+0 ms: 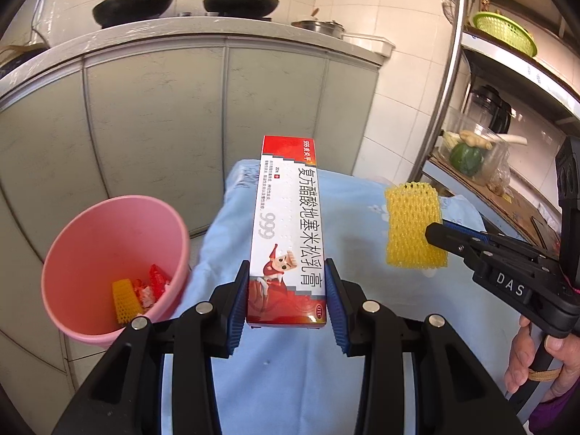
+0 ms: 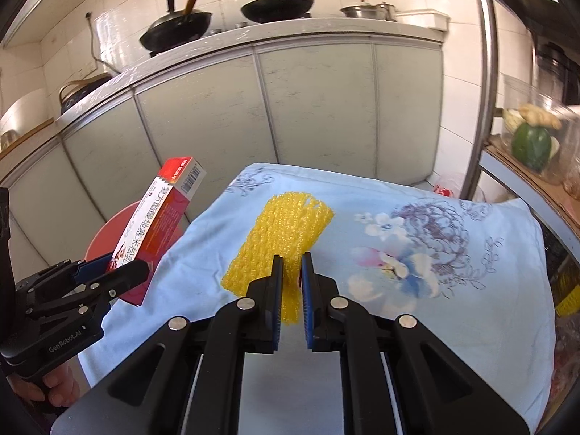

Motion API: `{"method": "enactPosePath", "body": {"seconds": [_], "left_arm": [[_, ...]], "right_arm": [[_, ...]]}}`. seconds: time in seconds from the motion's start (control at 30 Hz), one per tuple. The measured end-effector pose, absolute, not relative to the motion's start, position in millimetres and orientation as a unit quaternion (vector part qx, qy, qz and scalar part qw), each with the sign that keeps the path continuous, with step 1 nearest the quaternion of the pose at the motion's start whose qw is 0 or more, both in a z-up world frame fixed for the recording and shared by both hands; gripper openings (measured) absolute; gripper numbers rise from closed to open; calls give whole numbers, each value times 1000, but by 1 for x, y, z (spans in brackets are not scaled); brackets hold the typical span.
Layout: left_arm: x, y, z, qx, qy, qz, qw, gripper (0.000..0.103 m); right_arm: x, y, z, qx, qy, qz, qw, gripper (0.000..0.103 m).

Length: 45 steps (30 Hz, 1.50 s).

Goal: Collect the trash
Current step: 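Carry the red box and yellow net with both tools over the pink bucket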

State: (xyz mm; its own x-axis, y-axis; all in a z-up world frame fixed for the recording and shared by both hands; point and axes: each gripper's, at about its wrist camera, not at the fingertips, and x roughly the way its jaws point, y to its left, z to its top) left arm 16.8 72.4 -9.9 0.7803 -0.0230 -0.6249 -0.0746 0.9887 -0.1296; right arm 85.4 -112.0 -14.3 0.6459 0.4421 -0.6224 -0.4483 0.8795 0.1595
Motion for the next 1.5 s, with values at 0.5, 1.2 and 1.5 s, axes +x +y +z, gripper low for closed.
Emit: {"method": "enactPosePath", "body": {"seconds": [0.5, 1.2, 1.5], "left_arm": [[-13, 150, -11, -111, 317, 102, 936, 38], [-21, 233, -41, -146, 337, 189, 911, 38], [-13, 252, -59, -157, 353, 206, 899, 38]], "right_arm": [[82, -16, 1, -59, 323, 327, 886, 10], [83, 95, -13, -132, 324, 395, 849, 10], [93, 116, -32, -146, 346, 394, 839, 10]]}}
